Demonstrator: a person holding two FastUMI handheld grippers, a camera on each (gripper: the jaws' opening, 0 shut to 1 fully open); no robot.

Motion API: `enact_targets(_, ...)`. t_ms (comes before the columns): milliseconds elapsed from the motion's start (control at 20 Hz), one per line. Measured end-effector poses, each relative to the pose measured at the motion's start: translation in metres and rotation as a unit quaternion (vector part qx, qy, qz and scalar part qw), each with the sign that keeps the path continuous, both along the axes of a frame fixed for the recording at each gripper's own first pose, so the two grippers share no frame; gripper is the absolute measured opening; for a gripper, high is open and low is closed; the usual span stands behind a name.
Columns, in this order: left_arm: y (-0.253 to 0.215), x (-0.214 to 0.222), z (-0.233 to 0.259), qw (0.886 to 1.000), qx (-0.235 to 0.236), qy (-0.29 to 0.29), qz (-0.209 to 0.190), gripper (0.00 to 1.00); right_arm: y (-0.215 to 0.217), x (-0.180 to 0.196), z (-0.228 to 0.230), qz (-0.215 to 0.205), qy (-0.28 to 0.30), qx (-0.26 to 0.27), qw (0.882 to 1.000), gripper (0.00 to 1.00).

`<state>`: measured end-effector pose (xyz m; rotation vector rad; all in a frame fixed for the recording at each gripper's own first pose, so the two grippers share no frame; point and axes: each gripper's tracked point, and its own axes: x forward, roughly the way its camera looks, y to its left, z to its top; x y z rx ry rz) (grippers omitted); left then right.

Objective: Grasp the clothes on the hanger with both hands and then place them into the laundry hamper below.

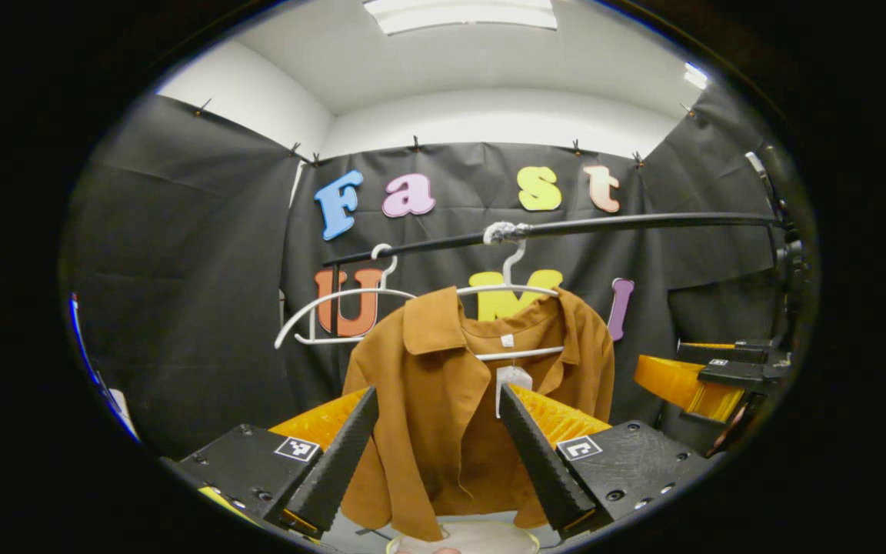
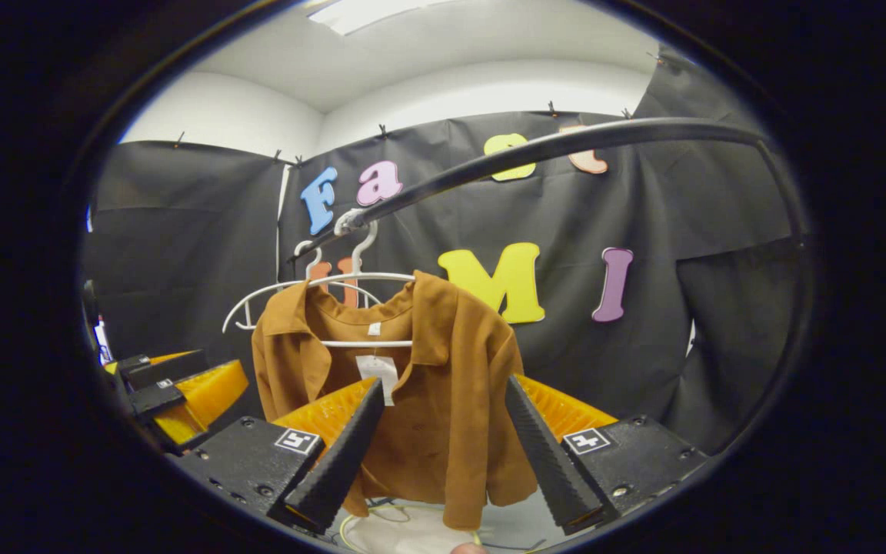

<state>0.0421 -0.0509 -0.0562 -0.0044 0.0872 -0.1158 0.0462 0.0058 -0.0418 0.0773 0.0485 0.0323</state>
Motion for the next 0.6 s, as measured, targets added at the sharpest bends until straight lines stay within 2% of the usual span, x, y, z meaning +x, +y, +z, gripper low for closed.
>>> enact_targets(50,-0.003,0.006,-0.005,1.000,0.002,0.001,-0.005,1.00,0.001,0.005,-0.004,0.001,0.003,0.002,1.000,1.00)
enact_targets(100,-0.007,0.012,-0.011,1.000,0.005,0.004,-0.013,0.96,0.001,0.011,-0.009,-0.001,0.007,0.004,1.000,1.00)
enact_targets(200,-0.012,0.024,-0.025,1.000,0.013,0.011,-0.023,0.96,0.002,0.023,-0.019,-0.003,0.013,0.006,1.000,1.00)
enact_targets(250,-0.014,0.031,-0.031,0.999,0.015,0.014,-0.025,1.00,0.002,0.027,-0.022,0.000,0.013,0.008,1.000,1.00)
enact_targets(350,-0.017,0.045,-0.043,0.999,0.014,0.021,-0.029,0.96,0.003,0.037,-0.029,0.000,0.017,0.010,1.000,1.00)
enact_targets(400,-0.018,0.052,-0.047,0.999,0.012,0.021,-0.031,1.00,0.004,0.041,-0.032,0.001,0.020,0.012,1.000,1.00)
enact_targets(500,-0.020,0.064,-0.056,0.999,0.011,0.022,-0.034,0.96,0.009,0.050,-0.036,0.008,0.023,0.016,1.000,0.99)
enact_targets(600,-0.021,0.076,-0.063,0.999,0.012,0.025,-0.033,1.00,0.014,0.060,-0.039,0.012,0.027,0.023,0.999,0.99)
